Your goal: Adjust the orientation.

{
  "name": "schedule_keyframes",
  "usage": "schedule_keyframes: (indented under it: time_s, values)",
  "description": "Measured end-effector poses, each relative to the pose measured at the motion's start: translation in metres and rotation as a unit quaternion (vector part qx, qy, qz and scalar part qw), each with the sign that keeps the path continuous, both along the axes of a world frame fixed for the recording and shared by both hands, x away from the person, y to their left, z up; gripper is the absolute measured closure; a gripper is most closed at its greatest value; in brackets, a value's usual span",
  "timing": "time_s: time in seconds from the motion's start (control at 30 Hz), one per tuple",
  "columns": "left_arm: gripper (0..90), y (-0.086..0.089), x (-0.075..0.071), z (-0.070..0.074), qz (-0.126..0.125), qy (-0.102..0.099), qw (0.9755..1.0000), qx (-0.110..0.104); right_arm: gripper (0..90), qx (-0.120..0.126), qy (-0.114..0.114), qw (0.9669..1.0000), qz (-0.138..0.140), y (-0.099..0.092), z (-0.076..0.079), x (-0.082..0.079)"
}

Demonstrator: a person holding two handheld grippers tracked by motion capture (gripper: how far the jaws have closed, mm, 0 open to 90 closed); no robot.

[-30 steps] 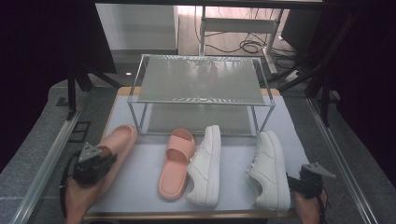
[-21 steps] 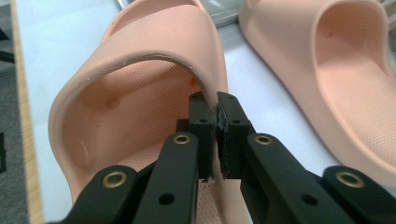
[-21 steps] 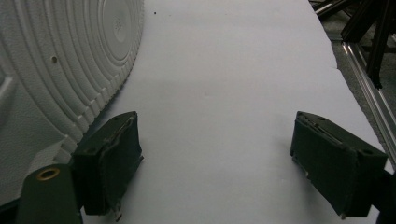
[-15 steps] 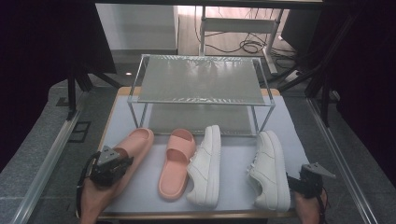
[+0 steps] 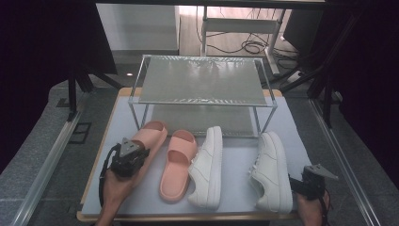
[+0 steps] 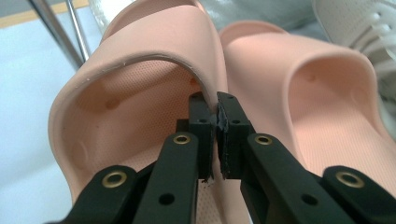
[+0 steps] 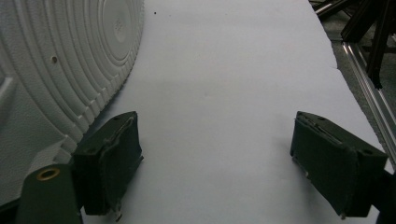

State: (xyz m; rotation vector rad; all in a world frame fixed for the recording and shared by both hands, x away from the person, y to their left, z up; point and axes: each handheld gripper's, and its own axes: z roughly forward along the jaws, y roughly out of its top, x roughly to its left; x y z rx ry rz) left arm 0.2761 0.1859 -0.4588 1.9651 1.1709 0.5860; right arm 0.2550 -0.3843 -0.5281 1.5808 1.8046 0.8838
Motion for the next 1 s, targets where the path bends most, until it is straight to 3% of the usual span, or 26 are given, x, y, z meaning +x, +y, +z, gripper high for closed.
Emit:
schedule_keyframes:
  time_s: [0.37,0.83,1.0]
  values:
    - [85.9,-0.023,0.041,-0.011,0.029,-0.003,0.9994,-0.021,15.8,0.000,0.000,1.0000,0.000,0.000,0.000,0.000]
    - [85.9,-0.045,0.087,-0.019,0.069,-0.019,0.9974,0.000,15.8,-0.001,0.000,1.0000,0.001,0.000,0.000,0.000]
    - [85.6,-0.052,0.100,-0.025,0.071,0.002,0.9973,0.019,15.8,-0.001,0.000,1.0000,0.001,0.000,0.000,0.000]
